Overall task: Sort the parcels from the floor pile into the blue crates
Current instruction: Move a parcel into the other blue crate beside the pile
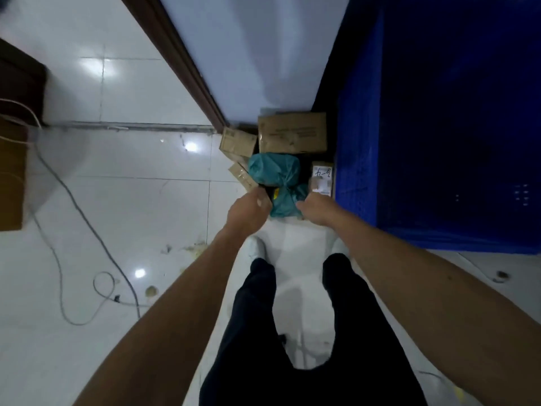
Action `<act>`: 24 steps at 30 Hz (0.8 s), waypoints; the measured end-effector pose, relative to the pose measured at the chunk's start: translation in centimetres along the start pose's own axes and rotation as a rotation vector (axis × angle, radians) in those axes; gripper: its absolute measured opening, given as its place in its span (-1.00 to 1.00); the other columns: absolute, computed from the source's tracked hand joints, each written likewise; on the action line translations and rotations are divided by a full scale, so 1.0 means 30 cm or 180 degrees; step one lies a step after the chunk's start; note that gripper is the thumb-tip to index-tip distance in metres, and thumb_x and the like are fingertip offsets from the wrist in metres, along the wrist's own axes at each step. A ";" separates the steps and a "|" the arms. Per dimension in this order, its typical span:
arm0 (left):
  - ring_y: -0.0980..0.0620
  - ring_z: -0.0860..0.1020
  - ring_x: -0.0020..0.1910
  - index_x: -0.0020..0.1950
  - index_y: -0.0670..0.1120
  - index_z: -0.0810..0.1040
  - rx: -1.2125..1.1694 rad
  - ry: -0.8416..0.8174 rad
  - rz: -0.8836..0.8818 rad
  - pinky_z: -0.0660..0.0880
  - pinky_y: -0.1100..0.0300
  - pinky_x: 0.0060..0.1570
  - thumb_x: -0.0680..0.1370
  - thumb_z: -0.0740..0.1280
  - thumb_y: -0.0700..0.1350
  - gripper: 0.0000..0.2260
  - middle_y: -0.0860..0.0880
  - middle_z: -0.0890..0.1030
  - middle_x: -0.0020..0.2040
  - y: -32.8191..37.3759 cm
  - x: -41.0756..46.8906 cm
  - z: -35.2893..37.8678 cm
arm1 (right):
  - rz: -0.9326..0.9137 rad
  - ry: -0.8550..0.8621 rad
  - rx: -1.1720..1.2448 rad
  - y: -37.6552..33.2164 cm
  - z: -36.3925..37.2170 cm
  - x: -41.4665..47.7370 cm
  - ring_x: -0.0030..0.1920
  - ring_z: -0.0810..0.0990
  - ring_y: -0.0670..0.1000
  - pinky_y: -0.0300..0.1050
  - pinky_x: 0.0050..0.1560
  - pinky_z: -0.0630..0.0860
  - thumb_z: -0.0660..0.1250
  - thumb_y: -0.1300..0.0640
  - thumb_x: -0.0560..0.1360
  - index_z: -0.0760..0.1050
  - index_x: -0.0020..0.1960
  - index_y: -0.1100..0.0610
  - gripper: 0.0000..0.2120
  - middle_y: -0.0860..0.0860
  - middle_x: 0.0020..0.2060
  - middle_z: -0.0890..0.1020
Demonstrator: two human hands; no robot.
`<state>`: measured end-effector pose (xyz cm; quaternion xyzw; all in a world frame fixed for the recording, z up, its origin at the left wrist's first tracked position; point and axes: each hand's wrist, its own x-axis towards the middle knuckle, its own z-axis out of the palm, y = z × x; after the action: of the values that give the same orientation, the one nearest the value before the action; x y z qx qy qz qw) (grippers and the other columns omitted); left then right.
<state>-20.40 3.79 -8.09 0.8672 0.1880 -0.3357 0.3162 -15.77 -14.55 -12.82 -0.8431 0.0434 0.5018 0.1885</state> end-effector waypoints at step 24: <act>-0.06 0.56 0.24 0.55 0.04 0.26 -0.1929 -0.0486 -0.0372 0.48 -0.12 0.34 0.56 0.36 0.03 -0.42 -0.02 0.57 0.31 -0.346 1.047 0.404 | 0.0648 0.0389 0.2682 0.057 0.250 0.977 0.18 0.55 0.06 0.14 0.32 0.48 0.38 -0.22 0.32 0.45 0.30 -0.01 -0.40 0.00 0.19 0.59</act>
<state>-9.49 6.77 -41.47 0.6935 0.3047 -0.3461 0.5535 -8.02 -10.02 -41.75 -0.7121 0.3383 0.4054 0.4627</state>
